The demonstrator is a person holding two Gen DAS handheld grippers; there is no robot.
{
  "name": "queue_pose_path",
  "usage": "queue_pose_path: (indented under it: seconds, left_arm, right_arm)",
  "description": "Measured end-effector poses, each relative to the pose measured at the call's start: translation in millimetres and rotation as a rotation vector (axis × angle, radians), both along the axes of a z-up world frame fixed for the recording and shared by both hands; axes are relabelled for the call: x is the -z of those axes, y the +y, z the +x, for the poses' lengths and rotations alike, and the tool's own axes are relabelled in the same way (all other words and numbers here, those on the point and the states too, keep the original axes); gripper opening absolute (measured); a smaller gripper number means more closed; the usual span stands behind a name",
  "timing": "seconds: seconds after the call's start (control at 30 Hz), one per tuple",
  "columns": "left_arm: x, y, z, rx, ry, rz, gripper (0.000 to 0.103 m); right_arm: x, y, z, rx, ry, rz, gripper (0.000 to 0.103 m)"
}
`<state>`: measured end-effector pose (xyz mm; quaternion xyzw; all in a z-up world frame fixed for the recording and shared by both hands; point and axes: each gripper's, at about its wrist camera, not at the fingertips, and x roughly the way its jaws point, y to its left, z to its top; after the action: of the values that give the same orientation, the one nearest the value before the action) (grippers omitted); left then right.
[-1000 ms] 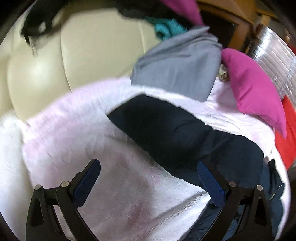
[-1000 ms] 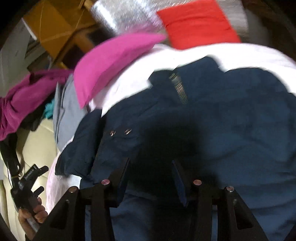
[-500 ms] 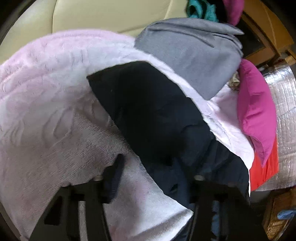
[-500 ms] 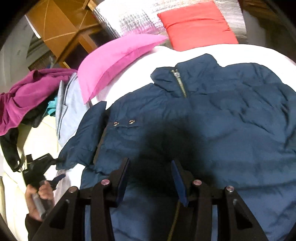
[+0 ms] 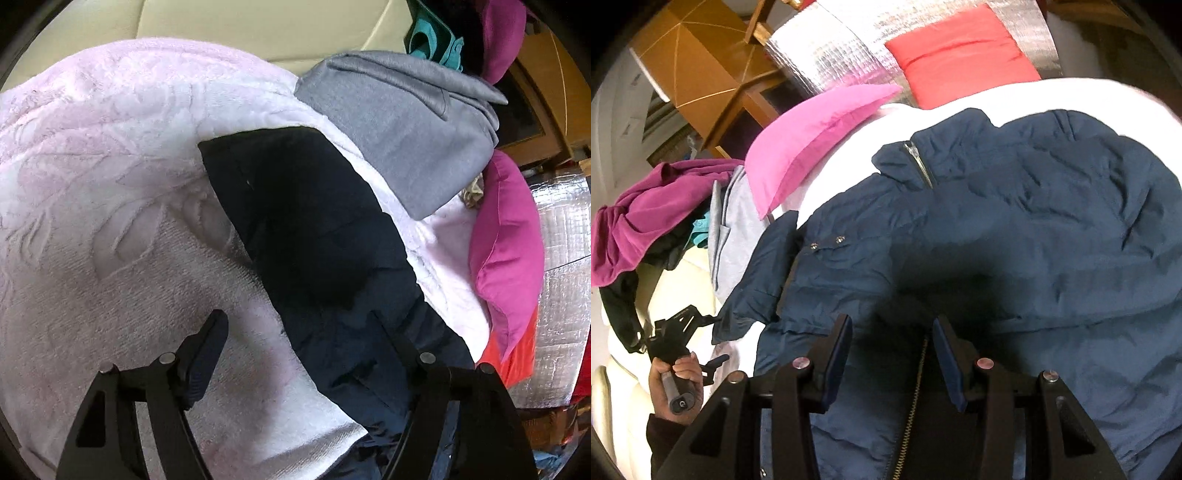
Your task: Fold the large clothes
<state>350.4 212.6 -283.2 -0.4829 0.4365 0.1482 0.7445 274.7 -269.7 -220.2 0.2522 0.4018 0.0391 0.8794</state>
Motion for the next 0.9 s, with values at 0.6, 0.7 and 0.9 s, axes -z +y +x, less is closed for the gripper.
queue_pose_path:
  seconds: [0.6, 0.7, 0.9]
  left_arm:
    - [-44.7, -36.1, 26.5, 0.064, -0.199, 0.203, 0.010]
    - [-85.3, -68.4, 14.3, 0.145, -0.306, 0.301, 0.009]
    - [-135.9, -133.7, -8.2, 0.281, -0.487, 0.425, 0.009]
  right_arm:
    - [-23.5, -40.2, -24.1, 0.096, -0.071, -0.004, 0.050]
    - [-33.6, -60.0, -36.5, 0.142, -0.094, 0.000, 0.050]
    - [-46.0, -97.0, -63.1, 0.233, -0.118, 0.010, 0.050]
